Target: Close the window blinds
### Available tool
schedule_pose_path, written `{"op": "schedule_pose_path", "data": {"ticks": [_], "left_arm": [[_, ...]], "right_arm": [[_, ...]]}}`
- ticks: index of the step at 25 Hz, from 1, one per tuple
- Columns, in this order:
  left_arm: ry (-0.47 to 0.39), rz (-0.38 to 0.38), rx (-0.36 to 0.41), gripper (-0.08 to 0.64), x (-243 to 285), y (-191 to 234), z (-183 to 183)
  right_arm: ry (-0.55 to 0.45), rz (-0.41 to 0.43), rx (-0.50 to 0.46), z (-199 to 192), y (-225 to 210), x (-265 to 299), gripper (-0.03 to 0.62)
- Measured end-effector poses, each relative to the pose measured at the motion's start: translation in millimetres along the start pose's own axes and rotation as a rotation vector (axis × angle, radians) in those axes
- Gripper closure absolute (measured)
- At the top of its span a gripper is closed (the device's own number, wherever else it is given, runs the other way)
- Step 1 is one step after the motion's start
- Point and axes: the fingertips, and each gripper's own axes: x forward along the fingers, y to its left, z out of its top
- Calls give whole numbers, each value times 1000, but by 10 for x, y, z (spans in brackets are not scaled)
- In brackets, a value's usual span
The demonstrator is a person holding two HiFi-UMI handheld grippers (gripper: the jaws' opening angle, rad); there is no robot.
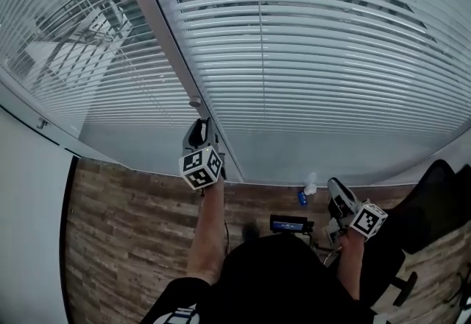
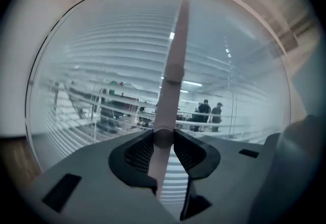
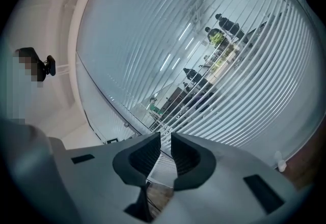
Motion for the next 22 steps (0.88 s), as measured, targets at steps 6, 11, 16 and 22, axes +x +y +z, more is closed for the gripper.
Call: {"op": "schedule_pose_path", "data": {"ticks": [6,11,16,22], "left_arm": [[84,141,574,423,37,-50,-49],[69,115,534,422,49,-71,-68],[-6,-1,-91,383,-42,30,-39],[-8,1,-78,422,9,17,8]], "right_arm": [[-7,-6,4,-5,-21,-30,532],[-4,1,5,-21,0,-9,532],[1,-7,6,-40,-16,-27,532],[3,-20,8,-68,-88,-75,532]]}}
